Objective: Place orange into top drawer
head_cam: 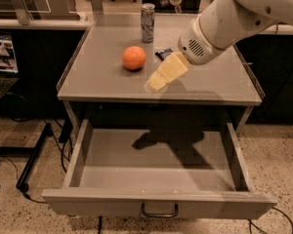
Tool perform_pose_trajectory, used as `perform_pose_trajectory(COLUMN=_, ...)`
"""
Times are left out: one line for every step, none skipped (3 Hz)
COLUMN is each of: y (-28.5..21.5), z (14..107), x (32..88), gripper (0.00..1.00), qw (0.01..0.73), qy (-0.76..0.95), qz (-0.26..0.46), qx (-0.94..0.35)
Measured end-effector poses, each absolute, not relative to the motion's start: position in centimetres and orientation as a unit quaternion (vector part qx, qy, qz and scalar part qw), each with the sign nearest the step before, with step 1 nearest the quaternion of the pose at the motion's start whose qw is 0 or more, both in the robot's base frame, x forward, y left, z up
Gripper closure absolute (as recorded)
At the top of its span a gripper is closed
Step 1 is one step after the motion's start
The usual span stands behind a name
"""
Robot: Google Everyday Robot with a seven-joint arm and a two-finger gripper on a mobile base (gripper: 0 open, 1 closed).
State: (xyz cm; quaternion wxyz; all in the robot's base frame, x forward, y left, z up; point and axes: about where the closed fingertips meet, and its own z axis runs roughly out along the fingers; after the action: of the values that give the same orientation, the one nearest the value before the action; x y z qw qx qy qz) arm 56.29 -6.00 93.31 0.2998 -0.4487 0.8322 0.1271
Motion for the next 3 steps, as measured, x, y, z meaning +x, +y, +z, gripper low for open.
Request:
perform_pose_trajectory(y=-4.0, z=92.6, x=58.4, gripper=0.00, qw=0.336, qy=0.821, qz=0.099, qx=-0.451)
perform_pose_trajectory(y=-1.9, z=92.8, x=65.9, gripper=0.00, qw=0.375, qy=0.797, qz=0.073, qx=-0.467)
perform_pose_trajectory(y=-1.9, z=93.1, x=65.5, gripper=0.00, qw=0.378, qy=0.796, qz=0.073, qx=-0.466)
